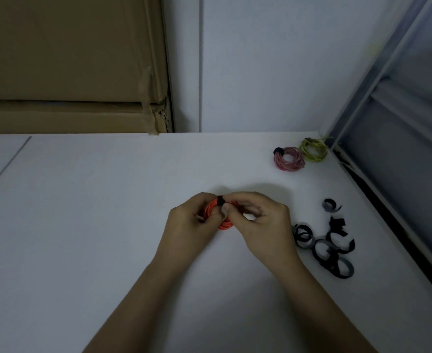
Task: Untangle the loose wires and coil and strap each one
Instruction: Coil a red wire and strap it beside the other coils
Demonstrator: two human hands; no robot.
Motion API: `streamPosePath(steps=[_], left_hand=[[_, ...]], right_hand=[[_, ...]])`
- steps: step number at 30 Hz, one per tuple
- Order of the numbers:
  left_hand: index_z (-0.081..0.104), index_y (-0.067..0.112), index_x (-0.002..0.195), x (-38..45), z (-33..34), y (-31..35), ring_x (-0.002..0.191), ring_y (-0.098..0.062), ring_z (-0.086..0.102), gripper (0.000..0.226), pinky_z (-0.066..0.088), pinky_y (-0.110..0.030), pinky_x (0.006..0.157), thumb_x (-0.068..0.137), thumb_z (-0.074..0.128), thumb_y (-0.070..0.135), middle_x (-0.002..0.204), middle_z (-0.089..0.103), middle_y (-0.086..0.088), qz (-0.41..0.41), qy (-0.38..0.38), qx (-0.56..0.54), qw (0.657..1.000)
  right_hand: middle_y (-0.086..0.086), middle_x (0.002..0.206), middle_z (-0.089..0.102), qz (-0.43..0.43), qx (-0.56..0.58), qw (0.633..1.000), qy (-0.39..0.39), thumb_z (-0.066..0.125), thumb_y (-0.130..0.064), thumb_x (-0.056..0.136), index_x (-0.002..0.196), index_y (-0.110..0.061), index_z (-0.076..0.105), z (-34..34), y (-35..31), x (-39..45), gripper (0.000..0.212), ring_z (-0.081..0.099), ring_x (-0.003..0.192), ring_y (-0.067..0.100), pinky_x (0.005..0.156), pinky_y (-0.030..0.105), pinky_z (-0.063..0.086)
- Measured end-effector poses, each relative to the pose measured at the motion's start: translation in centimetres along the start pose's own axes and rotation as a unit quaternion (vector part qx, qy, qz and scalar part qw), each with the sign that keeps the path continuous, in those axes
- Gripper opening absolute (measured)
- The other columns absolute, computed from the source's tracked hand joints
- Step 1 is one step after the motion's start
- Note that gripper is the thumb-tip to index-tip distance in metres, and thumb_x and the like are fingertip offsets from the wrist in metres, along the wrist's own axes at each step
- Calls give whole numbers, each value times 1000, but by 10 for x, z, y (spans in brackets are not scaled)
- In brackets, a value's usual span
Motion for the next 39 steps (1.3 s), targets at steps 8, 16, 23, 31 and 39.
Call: streamPosePath(steps=[8, 16, 23, 31, 39], left_hand=[[72, 13, 103, 4, -3, -3, 89, -13, 71, 21, 54, -20, 77, 84, 67, 5, 91, 75, 0, -51, -35, -182, 981], [72, 8, 87, 6, -5, 2, 76, -18, 71, 11, 55, -23, 70, 81, 68, 16, 79, 74, -9, -41, 1, -254, 966], [64, 4, 89, 3, -5, 9, 69, -16, 68, 11, 55, -23, 64, 89, 58, -5, 74, 69, -6, -52, 78, -313, 945], [62, 19, 83, 27, -1, 34, 67, -6, 67, 10, 54, -24, 65, 85, 69, 14, 74, 71, 5, -23, 25, -43, 998], [62, 13, 84, 90, 29, 20, 75, -26, 70, 6, 58, -44, 77, 85, 68, 12, 83, 72, -11, -82, 21, -22, 996]], right_hand=[[-15, 85, 71, -29, -16, 999, 5, 72, 1, 78, 89, -35, 69, -4, -1, 1, 37, 69, 78, 4, 72, 19, 55], [-5, 95, 73, -75, -103, 989, 71, 68, -18, 84, 104, -11, 73, -3, 0, -6, 22, 67, 85, 2, 76, 16, 53], [-9, 91, 71, -12, -105, 994, -17, 48, -18, 98, 123, -18, 64, 9, -12, -4, 30, 66, 79, 0, 74, 19, 55], [-8, 81, 69, -8, -150, 988, -27, 51, -6, 96, 107, -10, 72, -21, -17, 31, 24, 63, 70, -1, 66, 16, 49], [5, 80, 67, 86, -232, 967, 63, 55, -24, 96, 81, -10, 69, -100, 20, 52, 25, 57, 74, 19, 65, 25, 43]])
Point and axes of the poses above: each hand's wrist, its own x-axis towards the middle knuckle, its own z-axis out of the palm, y = z × x, the point moved 5 cm from there along x, towards the middle knuckle
